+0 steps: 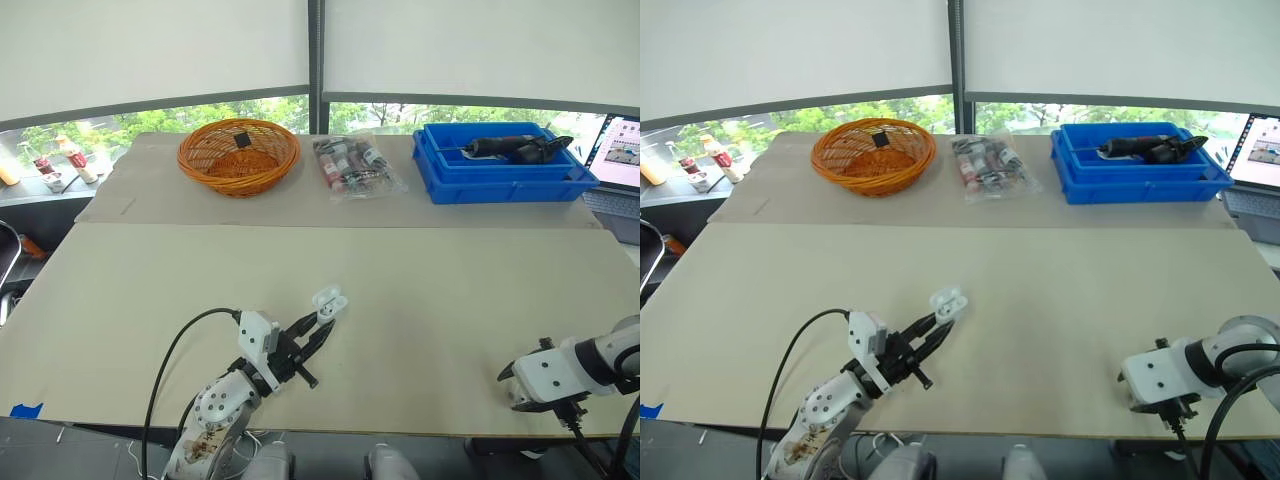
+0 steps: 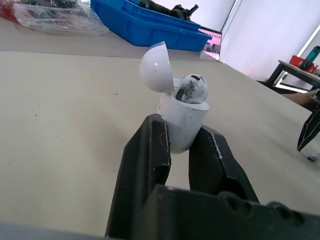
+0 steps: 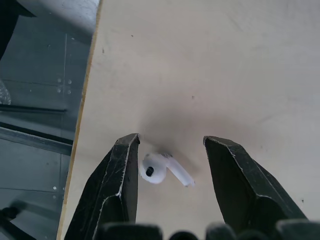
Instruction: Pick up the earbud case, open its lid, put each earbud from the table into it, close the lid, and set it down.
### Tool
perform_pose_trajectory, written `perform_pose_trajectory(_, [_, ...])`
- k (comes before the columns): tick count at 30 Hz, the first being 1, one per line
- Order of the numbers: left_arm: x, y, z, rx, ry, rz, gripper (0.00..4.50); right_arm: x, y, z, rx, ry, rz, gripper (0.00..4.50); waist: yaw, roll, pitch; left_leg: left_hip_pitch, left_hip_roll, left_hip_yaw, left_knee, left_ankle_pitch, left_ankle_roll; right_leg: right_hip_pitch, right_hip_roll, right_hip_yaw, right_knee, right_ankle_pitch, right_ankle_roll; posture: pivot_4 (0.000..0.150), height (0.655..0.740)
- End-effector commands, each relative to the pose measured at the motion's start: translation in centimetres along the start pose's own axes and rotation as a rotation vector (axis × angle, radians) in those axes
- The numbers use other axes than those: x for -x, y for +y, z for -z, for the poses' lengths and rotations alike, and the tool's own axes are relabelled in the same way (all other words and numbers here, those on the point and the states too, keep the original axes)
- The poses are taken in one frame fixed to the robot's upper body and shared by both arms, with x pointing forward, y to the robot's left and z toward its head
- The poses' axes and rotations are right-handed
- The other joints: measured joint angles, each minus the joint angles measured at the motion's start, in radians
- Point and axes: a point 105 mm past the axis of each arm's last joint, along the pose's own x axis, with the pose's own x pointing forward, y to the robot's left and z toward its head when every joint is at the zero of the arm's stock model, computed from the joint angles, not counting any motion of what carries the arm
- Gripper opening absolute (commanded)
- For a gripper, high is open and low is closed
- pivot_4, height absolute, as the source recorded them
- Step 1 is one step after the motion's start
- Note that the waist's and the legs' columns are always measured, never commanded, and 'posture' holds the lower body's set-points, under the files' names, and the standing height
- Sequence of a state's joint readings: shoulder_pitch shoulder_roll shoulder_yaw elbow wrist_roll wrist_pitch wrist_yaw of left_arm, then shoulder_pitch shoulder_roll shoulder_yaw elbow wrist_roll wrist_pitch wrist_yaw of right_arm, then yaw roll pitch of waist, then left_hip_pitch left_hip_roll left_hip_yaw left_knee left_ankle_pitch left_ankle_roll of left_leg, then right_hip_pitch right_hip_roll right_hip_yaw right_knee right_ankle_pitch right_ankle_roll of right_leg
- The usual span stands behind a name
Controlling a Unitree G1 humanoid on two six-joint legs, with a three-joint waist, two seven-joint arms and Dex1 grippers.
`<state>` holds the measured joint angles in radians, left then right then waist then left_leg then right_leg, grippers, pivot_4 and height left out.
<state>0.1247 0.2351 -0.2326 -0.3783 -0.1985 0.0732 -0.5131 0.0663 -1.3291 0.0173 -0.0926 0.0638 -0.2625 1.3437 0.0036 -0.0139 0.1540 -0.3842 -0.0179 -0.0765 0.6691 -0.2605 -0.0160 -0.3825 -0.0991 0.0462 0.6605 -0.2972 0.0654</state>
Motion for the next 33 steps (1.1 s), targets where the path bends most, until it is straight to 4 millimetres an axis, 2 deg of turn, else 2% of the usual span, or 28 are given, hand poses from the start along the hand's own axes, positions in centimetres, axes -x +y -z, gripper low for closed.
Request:
perform_pose_trajectory(1, [-0.1,-0.2,-0.9,-0.009,-0.030,0.011,0.50,0.9,-0.6,-1.0,0.056,-0.028,0.030,2.33,0.000,0.000,0.000,0.000,0.000,0.000,0.000,0.000,0.000,0.000,0.000,0.000,0.000,0.000,0.000,0.150,0.7400])
perform_pose_trajectory(4, [-0.1,-0.2,-0.9,-0.009,-0.028,0.010,0.50,1.2,-0.5,-1.5,0.095,-0.055,0.017,2.33,0.000,0.000,0.000,0.000,0.000,0.000,0.000,0.000,0.000,0.000,0.000,0.000,0.000,0.000,0.000,0.150,0.7400])
perform_pose_trajectory(9, [0.0,-0.1,-0.8,-0.011,-0.025,0.006,0.50,2.4,-0.6,-0.9,0.090,-0.032,0.010,0.82,0.000,0.000,0.000,0.000,0.000,0.000,0.000,0.000,0.000,0.000,0.000,0.000,0.000,0.000,0.000,0.150,0.7400])
perform_pose_trajectory(11, [0.1,0.0,-0.8,-0.012,-0.023,0.004,0.50,2.9,0.2,-0.2,0.048,0.003,-0.042,0.15,0.002,0.000,0.000,0.000,0.000,0.000,0.000,0.000,0.000,0.000,0.000,0.000,0.000,0.000,0.000,0.150,0.7400])
perform_pose_trajectory(12, [0.1,0.0,-0.8,-0.012,-0.023,0.004,0.50,3.1,0.7,0.1,0.029,0.022,-0.070,0.00,0.004,0.000,0.000,0.000,0.000,0.000,0.000,0.000,0.000,0.000,0.000,0.000,0.000,0.000,0.000,0.150,0.7400])
perform_pose_trajectory(19, [0.0,0.0,-0.8,-0.011,-0.025,0.006,0.50,3.0,2.1,1.7,-0.044,0.118,-0.122,0.00,0.005,0.000,0.000,0.000,0.000,0.000,0.000,0.000,0.000,0.000,0.000,0.000,0.000,0.000,0.000,0.150,0.7400])
perform_pose_trajectory(25, [0.0,-0.1,-0.8,-0.009,-0.022,0.009,0.50,1.9,1.9,1.6,-0.059,0.113,-0.105,0.00,0.005,0.001,0.000,0.000,0.000,0.000,0.000,0.000,0.000,0.000,0.000,0.000,0.000,0.000,0.000,0.150,0.7400])
perform_pose_trajectory(33, [0.1,-0.2,-0.8,-0.009,-0.018,0.009,0.50,0.8,1.5,0.2,-0.122,0.031,-0.083,0.00,0.006,0.000,0.000,0.000,0.000,0.000,0.000,0.000,0.000,0.000,0.000,0.000,0.000,0.000,0.000,0.150,0.7400])
